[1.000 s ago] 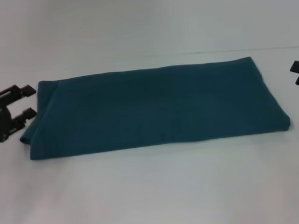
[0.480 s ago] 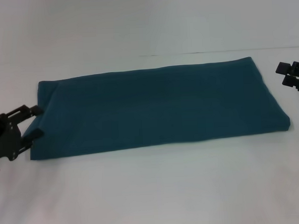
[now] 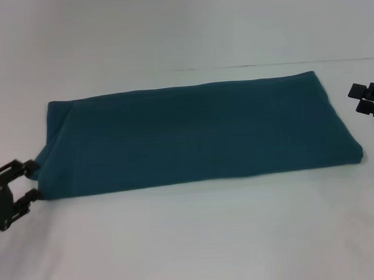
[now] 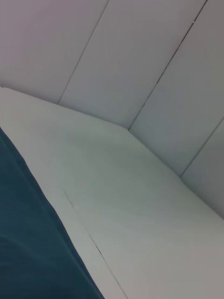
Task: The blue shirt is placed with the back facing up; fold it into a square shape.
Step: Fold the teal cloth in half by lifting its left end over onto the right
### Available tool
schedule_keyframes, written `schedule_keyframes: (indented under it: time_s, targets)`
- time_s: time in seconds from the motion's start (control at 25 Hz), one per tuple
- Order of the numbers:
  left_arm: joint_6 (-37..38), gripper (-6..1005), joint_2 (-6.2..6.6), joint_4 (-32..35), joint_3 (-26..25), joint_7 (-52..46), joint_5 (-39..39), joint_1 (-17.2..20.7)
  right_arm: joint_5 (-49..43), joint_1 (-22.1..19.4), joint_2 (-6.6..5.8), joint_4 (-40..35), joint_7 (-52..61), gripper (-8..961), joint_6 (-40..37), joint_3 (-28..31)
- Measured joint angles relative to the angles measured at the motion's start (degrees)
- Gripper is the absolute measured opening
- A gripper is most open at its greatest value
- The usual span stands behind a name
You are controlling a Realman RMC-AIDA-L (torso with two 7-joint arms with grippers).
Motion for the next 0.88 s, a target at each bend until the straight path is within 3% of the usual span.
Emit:
schedule_keyframes:
  time_s: [0.36,0.88]
  targets:
    - [-2.39,659,-0.48,-0.37,-0.67,-2.06,0.81,1.34,0.01,0.07,-0.04,0.02,-0.48,674,0.01,0.28]
    - [-5.67,659,-0.43,-1.91,-0.02,-2.91,3.53,-1.09,0.01,-0.14,-0.04,0.12,-0.39,674,0.36,0.35]
